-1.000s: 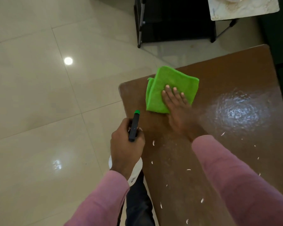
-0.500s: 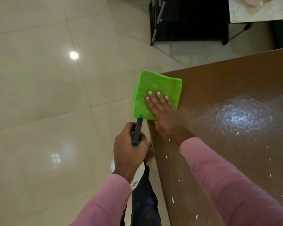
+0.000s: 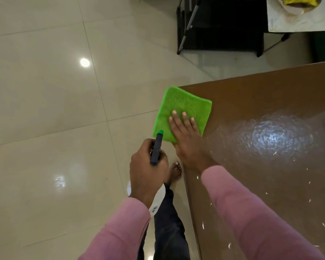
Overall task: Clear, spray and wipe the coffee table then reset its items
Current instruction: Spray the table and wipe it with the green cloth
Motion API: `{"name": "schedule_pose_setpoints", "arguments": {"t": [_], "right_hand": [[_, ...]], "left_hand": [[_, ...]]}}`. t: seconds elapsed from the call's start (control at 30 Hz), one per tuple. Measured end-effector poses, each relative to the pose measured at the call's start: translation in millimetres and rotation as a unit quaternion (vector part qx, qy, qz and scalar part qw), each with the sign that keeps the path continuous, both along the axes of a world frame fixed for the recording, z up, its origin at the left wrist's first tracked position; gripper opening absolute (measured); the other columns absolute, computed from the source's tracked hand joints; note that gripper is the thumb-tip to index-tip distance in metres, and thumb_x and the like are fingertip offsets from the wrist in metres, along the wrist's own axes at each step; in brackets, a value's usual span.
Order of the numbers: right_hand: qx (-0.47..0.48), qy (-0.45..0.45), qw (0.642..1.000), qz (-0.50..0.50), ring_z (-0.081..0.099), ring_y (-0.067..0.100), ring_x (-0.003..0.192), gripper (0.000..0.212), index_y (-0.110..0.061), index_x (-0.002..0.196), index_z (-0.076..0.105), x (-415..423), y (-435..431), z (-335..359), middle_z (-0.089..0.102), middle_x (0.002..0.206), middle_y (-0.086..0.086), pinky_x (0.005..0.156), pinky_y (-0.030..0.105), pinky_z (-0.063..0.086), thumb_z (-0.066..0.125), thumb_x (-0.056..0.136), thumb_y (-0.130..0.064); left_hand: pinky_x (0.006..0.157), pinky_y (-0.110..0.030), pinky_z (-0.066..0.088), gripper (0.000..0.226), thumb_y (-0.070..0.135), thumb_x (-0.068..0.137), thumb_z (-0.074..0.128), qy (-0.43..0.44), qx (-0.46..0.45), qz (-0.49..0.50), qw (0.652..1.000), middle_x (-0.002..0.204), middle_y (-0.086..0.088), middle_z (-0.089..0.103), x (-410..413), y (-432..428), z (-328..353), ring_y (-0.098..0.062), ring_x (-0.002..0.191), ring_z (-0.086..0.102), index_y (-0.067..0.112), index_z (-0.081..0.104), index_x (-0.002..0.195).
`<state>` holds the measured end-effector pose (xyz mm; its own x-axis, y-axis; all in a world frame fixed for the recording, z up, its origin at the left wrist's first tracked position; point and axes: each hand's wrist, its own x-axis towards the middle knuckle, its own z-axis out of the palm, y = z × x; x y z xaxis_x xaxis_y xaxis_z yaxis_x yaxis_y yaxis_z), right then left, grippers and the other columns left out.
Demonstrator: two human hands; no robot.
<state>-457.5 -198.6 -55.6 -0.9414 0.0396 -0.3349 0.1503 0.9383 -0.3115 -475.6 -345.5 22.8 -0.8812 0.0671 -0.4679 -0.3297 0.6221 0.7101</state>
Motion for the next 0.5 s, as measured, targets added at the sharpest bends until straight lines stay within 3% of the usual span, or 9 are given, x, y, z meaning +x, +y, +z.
{"name": "schedule_pose_setpoints", "arguments": {"t": [0.07, 0.13, 0.23, 0.3, 0.37, 0.5], "right_hand": [[0.002, -0.006, 1.0, 0.007, -0.01, 0.019, 0.145, 0.083, -0.017, 0.153, 0.007, 14, 26, 0, -0.006, 0.158, -0.002, 0.119, 0.04, -0.004, 0.054, 0.085, -0.009], [0.015, -0.017, 0.997, -0.071, -0.009, 0.022, 0.146, 0.082, -0.014, 0.153, 0.006, 17, 57, 0, -0.006, 0.159, 0.002, 0.119, 0.04, -0.004, 0.052, 0.086, -0.003], [0.017, -0.029, 0.974, -0.222, -0.005, 0.03, 0.148, 0.072, -0.01, 0.153, 0.009, 5, 84, 4, -0.002, 0.161, 0.009, 0.118, 0.042, -0.004, 0.049, 0.093, -0.009], [0.022, -0.038, 0.964, -0.261, -0.007, 0.032, 0.148, 0.07, -0.01, 0.153, 0.007, -4, 74, 3, -0.004, 0.161, 0.009, 0.118, 0.043, -0.005, 0.047, 0.097, -0.017], [0.023, -0.027, 0.971, -0.236, -0.007, 0.033, 0.147, 0.07, -0.009, 0.153, 0.006, -3, 48, 3, -0.004, 0.161, 0.009, 0.118, 0.044, -0.005, 0.046, 0.097, -0.02], [0.008, -0.013, 0.997, -0.073, -0.01, 0.027, 0.147, 0.075, -0.013, 0.153, 0.005, 37, -1, 3, -0.004, 0.161, 0.005, 0.119, 0.043, -0.007, 0.045, 0.09, -0.016]], "left_hand": [[0.05, -0.04, 0.045, 0.012, 0.013, 0.086, 0.058, 0.0, 0.004, -0.002, 1.0, 0.062, 0.001, 0.059, 0, -1, 1, -0.025, 0.056, 0.056, 0.024, 0.058, 0.083], [0.05, -0.042, 0.049, 0.011, 0.012, 0.087, 0.06, 0.002, 0.006, -0.01, 1.0, 0.063, 0.002, 0.06, 0, -5, -1, -0.024, 0.056, 0.056, 0.023, 0.059, 0.085], [0.053, -0.043, 0.051, 0.009, 0.012, 0.089, 0.061, -0.002, 0.012, -0.03, 0.999, 0.066, 0.001, 0.061, 0, -9, -2, -0.024, 0.058, 0.058, 0.021, 0.06, 0.089], [0.054, -0.043, 0.052, 0.008, 0.012, 0.089, 0.061, -0.01, 0.008, -0.033, 0.999, 0.068, 0.001, 0.061, 3, -8, -6, -0.024, 0.059, 0.058, 0.02, 0.06, 0.09], [0.054, -0.045, 0.053, 0.01, 0.013, 0.089, 0.06, -0.016, 0.005, -0.021, 1.0, 0.067, 0.002, 0.061, 10, -6, -8, -0.024, 0.059, 0.058, 0.023, 0.06, 0.088], [0.055, -0.043, 0.05, 0.012, 0.01, 0.085, 0.059, -0.029, 0.011, -0.03, 0.999, 0.066, 0.001, 0.061, 23, 1, -7, -0.025, 0.061, 0.059, 0.022, 0.06, 0.084]]}}
